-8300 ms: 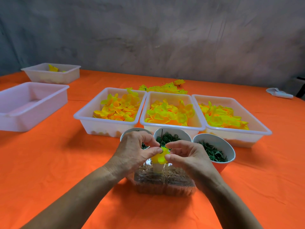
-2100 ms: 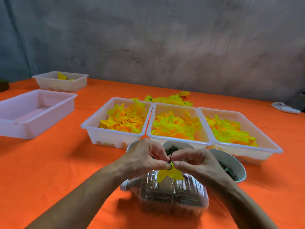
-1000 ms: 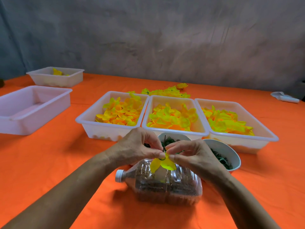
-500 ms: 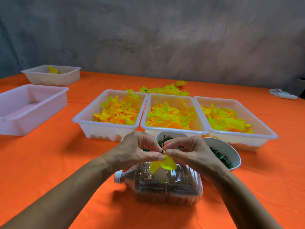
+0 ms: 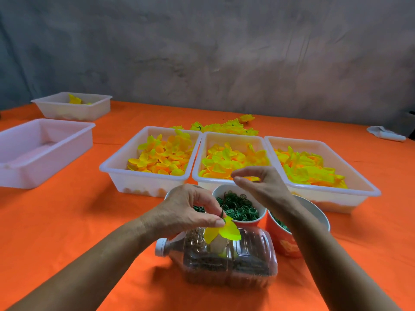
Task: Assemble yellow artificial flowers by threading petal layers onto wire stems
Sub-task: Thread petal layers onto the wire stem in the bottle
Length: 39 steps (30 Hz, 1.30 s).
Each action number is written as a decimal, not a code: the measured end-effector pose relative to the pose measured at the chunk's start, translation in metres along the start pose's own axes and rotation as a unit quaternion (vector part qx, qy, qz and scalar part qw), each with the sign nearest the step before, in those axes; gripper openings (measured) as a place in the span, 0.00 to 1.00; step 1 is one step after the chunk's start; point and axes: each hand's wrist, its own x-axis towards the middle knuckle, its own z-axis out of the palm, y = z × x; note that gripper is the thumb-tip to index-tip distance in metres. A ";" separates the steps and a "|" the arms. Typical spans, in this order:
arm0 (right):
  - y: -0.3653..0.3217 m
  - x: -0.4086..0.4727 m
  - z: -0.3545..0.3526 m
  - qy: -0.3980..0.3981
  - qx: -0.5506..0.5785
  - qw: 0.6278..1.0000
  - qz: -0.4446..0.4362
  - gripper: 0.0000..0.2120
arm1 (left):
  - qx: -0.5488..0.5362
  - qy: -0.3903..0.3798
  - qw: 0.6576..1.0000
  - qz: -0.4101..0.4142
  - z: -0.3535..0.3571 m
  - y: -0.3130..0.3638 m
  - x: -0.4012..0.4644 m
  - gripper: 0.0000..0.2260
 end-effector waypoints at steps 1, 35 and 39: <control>0.005 0.015 0.004 0.013 -0.066 0.998 0.002 0.06 | -0.004 -0.005 1.000 0.001 0.000 0.001 0.000 0.05; 0.045 0.098 0.011 0.233 -0.217 0.947 0.047 0.12 | -0.039 0.100 0.992 -0.074 -0.004 -0.008 0.019 0.07; 0.044 0.100 0.007 0.288 -0.121 0.947 0.077 0.08 | -0.038 0.108 0.990 -0.079 -0.006 -0.008 0.019 0.05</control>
